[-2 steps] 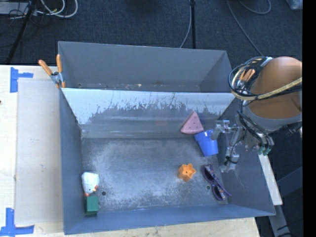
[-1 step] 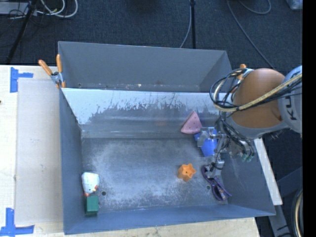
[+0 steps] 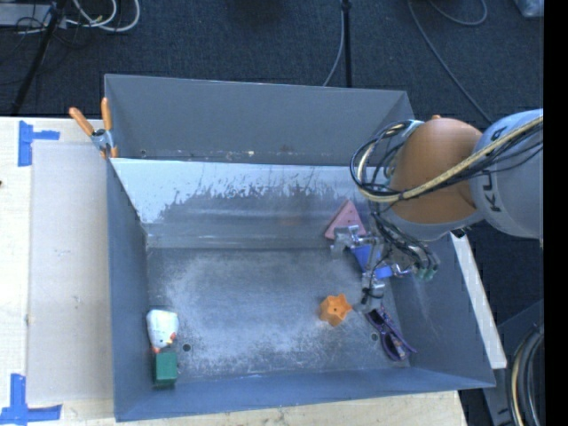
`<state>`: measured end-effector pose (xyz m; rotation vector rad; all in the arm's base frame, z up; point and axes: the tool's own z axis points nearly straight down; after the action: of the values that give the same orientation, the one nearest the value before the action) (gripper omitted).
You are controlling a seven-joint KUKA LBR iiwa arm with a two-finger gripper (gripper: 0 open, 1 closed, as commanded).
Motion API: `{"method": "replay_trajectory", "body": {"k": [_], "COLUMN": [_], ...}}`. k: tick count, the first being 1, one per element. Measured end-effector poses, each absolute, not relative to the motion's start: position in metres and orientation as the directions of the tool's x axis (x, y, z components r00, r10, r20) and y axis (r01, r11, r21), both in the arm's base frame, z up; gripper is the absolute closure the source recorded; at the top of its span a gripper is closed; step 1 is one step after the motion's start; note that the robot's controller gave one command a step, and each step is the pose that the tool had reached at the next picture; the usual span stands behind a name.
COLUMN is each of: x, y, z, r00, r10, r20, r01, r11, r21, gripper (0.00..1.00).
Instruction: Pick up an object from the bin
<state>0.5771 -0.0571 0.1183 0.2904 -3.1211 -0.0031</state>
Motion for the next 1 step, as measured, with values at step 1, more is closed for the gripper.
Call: {"method": "replay_trajectory", "body": {"k": [1], "x": [0.5214], "y": [-0.0544], "z": [0.0745], "r00": [-0.983], "r10": [-0.182], "r20": [-0.011], "r01": [-0.182], "r11": [0.983], "r21": [-0.005], "gripper": [1.00]}}
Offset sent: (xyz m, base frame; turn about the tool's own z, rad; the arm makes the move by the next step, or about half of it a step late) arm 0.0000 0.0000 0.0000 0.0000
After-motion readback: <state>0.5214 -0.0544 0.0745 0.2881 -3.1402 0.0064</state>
